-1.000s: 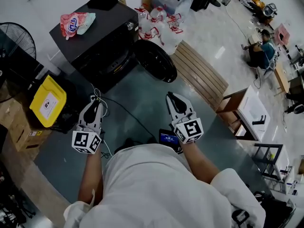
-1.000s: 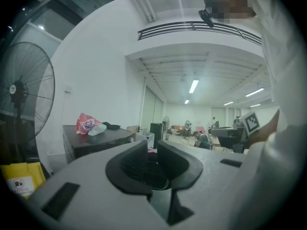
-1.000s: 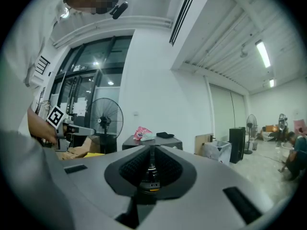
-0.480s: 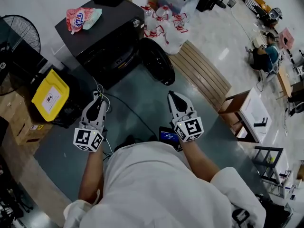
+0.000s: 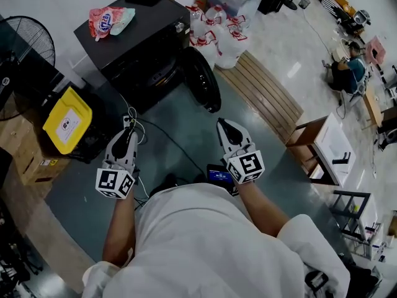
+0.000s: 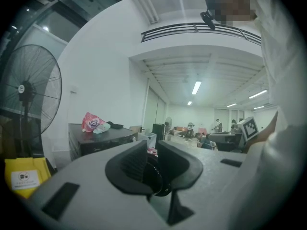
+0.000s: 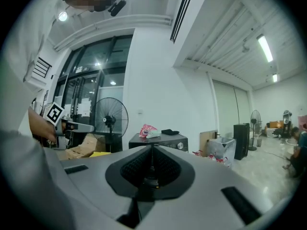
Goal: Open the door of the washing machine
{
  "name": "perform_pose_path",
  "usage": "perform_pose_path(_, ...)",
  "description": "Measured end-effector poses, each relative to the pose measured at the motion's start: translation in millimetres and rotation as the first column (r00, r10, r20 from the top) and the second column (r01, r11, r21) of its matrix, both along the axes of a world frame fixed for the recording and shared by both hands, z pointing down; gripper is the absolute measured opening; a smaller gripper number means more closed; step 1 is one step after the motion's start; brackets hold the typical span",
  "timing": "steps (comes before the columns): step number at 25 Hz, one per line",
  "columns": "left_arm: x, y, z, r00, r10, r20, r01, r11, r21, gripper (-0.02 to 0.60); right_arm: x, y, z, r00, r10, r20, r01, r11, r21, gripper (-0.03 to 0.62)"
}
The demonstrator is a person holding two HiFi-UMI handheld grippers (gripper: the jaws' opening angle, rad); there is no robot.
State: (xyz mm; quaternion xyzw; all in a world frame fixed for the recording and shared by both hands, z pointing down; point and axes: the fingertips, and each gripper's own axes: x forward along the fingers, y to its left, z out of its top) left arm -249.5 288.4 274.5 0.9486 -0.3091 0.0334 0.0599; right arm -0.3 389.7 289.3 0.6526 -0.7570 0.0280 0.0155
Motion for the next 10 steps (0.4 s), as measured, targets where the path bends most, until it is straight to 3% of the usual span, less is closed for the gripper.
perform_pose_path(10, -5, 16, 3, 1.000, -0.016, -0.001, 0.016, 1.000, -0.016, 0.063, 3, 11, 3, 1.000, -0.004, 0.005, 0.005, 1.000, -0.007, 0.035)
